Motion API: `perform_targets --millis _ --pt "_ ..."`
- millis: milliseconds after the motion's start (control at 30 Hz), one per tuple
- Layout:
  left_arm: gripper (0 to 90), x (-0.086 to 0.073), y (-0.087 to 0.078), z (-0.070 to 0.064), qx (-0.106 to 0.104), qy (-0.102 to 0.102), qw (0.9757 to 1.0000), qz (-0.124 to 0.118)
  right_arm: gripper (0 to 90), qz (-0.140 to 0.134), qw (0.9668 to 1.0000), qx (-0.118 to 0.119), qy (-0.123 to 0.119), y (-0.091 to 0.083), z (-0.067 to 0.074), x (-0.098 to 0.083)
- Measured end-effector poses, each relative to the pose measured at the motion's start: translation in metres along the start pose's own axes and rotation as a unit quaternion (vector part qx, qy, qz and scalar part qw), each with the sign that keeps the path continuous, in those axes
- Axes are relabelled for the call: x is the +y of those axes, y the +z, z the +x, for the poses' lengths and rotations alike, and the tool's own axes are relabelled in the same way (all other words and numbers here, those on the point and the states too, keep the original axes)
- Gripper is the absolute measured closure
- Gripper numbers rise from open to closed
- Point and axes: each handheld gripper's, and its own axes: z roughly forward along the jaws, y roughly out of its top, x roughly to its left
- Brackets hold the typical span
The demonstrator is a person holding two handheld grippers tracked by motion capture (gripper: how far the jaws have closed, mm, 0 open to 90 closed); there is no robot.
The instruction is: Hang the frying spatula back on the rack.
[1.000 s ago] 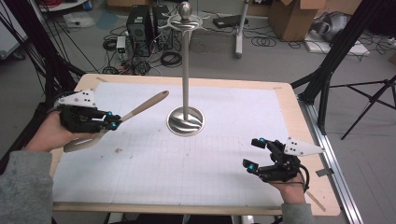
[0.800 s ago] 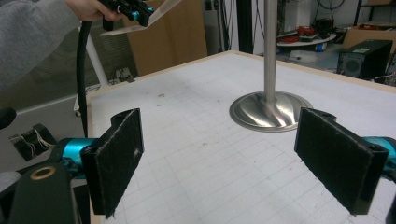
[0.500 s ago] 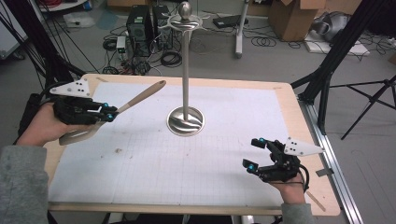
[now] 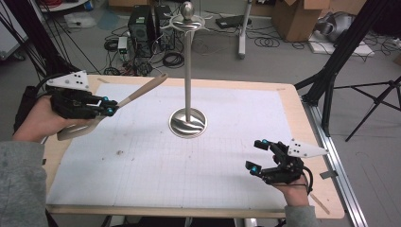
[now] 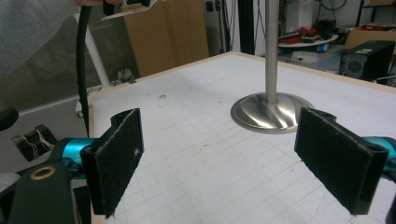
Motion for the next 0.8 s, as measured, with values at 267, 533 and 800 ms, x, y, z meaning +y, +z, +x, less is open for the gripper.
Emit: perform_targets --millis 267,533,800 --pt "77.8 0.010 -0.006 0.005 0.003 -0.001 1.0000 -0.005 14.3 -0.003 1.0000 -0.001 0.001 0.000 -0.002 -0.001" --pt "77.8 0.018 -0.012 0.010 0.010 -0.002 0.9999 -0.011 14.3 0.001 1.0000 0.001 0.005 0.001 -0.002 -0.002" --pt "77.8 0.026 -0.018 0.015 0.009 0.001 0.9997 -0.021 14.3 -0.003 1.0000 0.000 0.006 -0.001 -0.003 -0.003"
